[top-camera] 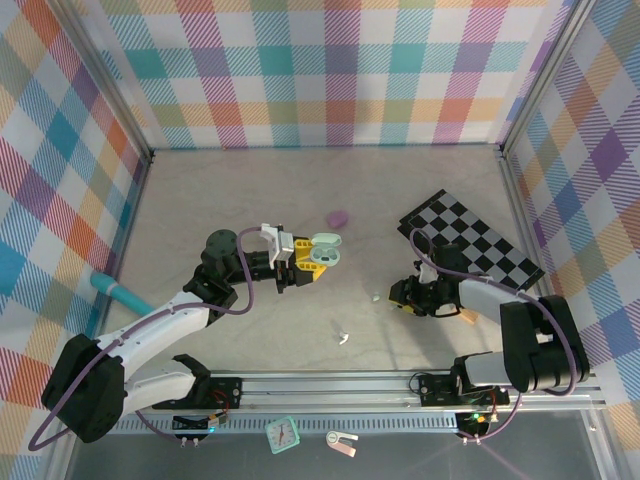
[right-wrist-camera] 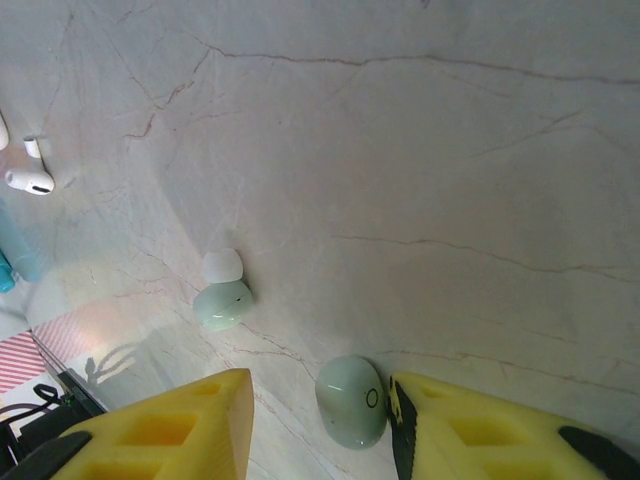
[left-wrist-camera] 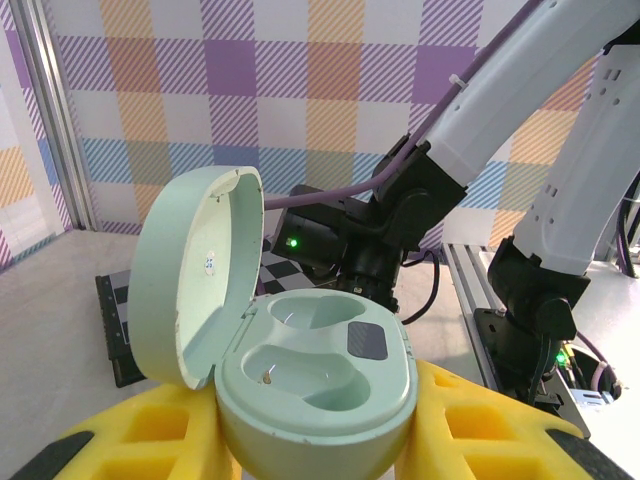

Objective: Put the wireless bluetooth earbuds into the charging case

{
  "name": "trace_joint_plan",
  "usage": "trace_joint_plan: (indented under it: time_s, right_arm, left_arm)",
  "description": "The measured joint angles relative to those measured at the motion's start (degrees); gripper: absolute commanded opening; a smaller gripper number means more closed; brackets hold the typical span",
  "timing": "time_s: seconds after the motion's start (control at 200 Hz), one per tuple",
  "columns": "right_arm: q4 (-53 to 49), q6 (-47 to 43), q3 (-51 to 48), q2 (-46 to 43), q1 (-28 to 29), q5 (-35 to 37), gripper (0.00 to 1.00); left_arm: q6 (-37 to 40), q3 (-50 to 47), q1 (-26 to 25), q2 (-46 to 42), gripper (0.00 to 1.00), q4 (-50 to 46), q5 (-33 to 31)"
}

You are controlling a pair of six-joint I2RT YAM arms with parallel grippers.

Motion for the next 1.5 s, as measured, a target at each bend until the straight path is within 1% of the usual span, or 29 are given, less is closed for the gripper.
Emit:
trace_joint_plan:
  time_s: [0.29, 0.33, 0.615, 0.755, 0.865, 0.915, 1.14, 1.5]
  right_arm:
    - [-0.7, 0.0, 0.4, 1.0, -0.3, 0.4, 0.28]
    - [-0.6, 0.0, 0.4, 1.2, -0.3, 0.4, 0.26]
    - [1.2, 0.0, 0.4, 2.3, 0.4, -1.0, 0.21]
    - [1.6, 0.0, 0.4, 2.6, 0.9, -1.6, 0.21]
    - [1.6, 0.0, 0.4, 2.8, 1.0, -1.8, 0.28]
    - [1.7, 0.0, 0.4, 2.8, 1.0, -1.9, 0.29]
    - [1.9, 0.0, 0.4, 3.1, 0.9, -2.4, 0.26]
    - [2.2, 0.3, 0.4, 3.1, 0.9, -2.9, 0.29]
  left_arm:
    - [0.0, 0.0, 0.0, 0.0, 0.26, 0.0, 0.0]
    - [0.0, 0.0, 0.0, 0.0, 0.26, 0.0, 0.0]
    - [0.0, 0.0, 0.0, 0.0, 0.26, 0.0, 0.0]
    - [0.0, 0.0, 0.0, 0.0, 0.26, 0.0, 0.2]
    - [0.0, 0.0, 0.0, 0.0, 0.26, 0.0, 0.3]
    - [0.0, 0.0, 0.0, 0.0, 0.26, 0.0, 0.3]
    - [0.0, 0.0, 0.0, 0.0, 0.26, 0.0, 0.3]
    - [0.2, 0.0, 0.0, 0.0, 0.26, 0.0, 0.3]
